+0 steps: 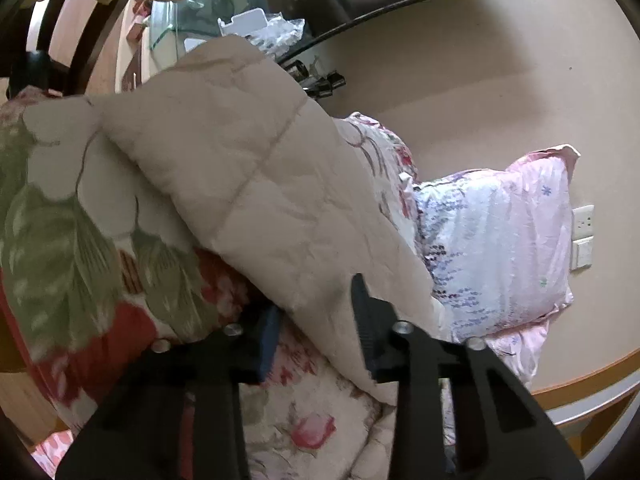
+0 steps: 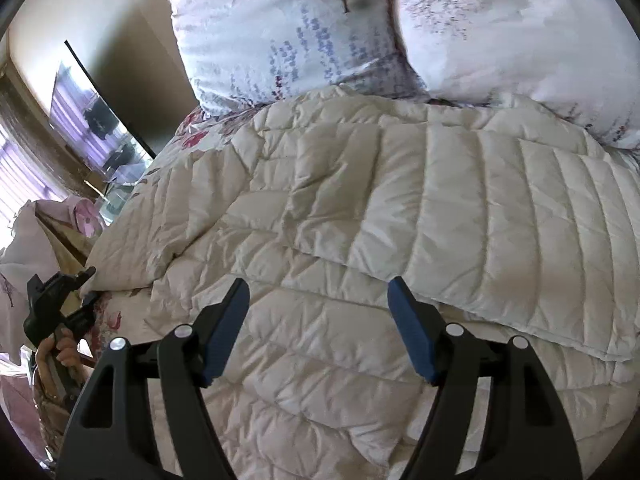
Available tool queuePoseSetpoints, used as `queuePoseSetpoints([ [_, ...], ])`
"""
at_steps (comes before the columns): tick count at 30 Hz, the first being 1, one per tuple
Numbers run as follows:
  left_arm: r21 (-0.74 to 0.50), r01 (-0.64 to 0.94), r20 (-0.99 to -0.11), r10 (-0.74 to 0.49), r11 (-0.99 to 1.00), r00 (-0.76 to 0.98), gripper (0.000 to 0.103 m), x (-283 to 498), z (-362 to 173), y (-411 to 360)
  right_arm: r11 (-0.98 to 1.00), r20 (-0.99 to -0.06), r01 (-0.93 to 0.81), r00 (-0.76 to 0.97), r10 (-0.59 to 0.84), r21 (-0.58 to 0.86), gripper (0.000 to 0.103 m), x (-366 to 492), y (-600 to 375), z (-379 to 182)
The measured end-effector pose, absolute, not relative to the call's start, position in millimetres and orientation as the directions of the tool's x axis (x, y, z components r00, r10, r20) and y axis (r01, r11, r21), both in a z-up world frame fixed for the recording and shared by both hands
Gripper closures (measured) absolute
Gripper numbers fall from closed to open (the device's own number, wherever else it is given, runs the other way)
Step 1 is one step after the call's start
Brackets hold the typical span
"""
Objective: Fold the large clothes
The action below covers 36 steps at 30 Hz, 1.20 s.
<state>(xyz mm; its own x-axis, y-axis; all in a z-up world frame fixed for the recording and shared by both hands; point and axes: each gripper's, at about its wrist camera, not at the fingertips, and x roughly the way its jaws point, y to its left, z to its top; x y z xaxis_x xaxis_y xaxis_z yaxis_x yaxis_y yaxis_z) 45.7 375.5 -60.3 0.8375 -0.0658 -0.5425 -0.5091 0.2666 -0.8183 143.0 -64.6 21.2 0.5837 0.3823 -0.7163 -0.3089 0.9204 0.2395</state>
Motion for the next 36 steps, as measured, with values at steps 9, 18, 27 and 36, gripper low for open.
queuePoseSetpoints([
  [9, -0.805, -0.413, -0.478, -0.051, 0.426, 0.877, 0.098, 76.7, 0.2, 358.5, 0.932, -0.686, -0.273, 0.632, 0.36, 0.237, 0.031, 133.0, -105.4, 28.5],
  [18, -0.776, -0.042, -0.309, -0.322, 0.629, 0.895, 0.098, 143.9, 84.9, 234.3, 0.944, -0.647, -0.212, 0.689, 0.327, 0.251, 0.029, 123.9, -147.7, 36.1],
  [27, -0.727, 0.2, -0.391, -0.636, 0.657, 0.665, 0.098, 209.9, 66.4, 64.5, 0.964, -0.614, -0.121, 0.75, 0.245, 0.238, 0.029, 118.8, -177.9, 30.8],
  [36, -0.696, 0.224, -0.502, -0.685, 0.682, 0.529, 0.046, 219.1, 44.0, 30.2, 0.976, -0.58, -0.101, 0.791, 0.196, 0.192, 0.029, 112.8, -183.1, 36.4],
])
